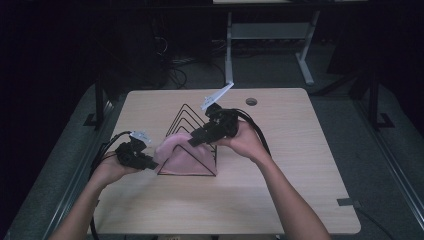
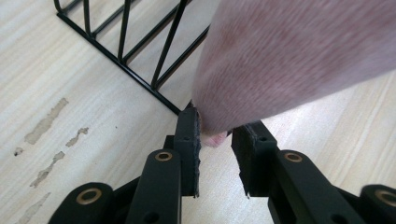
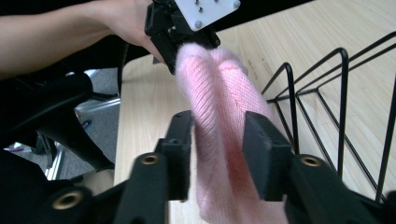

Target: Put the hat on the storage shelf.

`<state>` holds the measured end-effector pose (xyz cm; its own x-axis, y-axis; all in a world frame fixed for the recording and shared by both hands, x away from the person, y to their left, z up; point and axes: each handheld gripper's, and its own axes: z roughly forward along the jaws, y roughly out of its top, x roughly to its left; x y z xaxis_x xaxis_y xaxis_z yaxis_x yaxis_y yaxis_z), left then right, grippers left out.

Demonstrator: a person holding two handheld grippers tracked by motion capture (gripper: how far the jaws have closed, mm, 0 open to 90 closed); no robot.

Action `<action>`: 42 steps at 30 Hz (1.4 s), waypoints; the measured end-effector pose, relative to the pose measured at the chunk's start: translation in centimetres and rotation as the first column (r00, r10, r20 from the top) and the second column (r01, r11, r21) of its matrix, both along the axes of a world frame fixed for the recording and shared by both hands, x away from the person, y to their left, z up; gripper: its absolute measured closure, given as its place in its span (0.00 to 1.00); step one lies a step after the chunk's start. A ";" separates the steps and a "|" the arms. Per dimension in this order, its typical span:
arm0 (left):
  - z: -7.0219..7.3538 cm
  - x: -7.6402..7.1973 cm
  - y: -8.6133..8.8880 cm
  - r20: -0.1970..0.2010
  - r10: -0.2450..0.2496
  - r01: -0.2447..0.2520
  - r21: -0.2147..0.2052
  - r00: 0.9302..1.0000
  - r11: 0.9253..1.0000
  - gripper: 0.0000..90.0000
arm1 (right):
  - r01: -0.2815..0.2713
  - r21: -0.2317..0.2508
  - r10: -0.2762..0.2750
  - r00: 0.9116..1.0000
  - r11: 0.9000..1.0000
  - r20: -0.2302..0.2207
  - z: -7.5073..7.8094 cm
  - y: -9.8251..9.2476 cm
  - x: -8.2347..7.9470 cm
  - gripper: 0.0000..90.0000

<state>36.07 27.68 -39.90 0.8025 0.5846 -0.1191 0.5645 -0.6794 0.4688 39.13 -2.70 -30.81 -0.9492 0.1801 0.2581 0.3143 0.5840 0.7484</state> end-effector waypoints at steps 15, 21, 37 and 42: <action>1.8 -0.6 0.8 0.028 -0.006 0.007 -0.035 1.000 0.999 0.73 | 0.081 0.031 -0.081 0.997 0.996 0.006 1.2 -3.2 -0.1 0.50; 2.2 -0.8 1.3 0.036 0.013 -0.010 -0.067 0.999 0.998 0.72 | 0.118 0.034 -0.118 0.993 0.992 0.001 1.4 -4.5 -0.2 0.47; 2.5 -1.3 2.0 0.044 0.019 -0.016 -0.080 0.999 0.997 0.68 | 0.187 0.016 -0.187 0.982 0.982 0.007 1.6 -7.6 -0.5 0.43; 2.5 -1.4 2.2 0.035 0.038 -0.035 -0.088 0.999 0.996 0.65 | 0.215 0.017 -0.215 0.976 0.976 0.010 1.7 -8.9 -0.8 0.42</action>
<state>34.70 29.86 -37.36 0.7856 0.6024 -0.1416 0.5696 -0.6145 0.5459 38.30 -11.62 -29.15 -0.8915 0.3767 0.2515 0.4226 0.4920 0.7611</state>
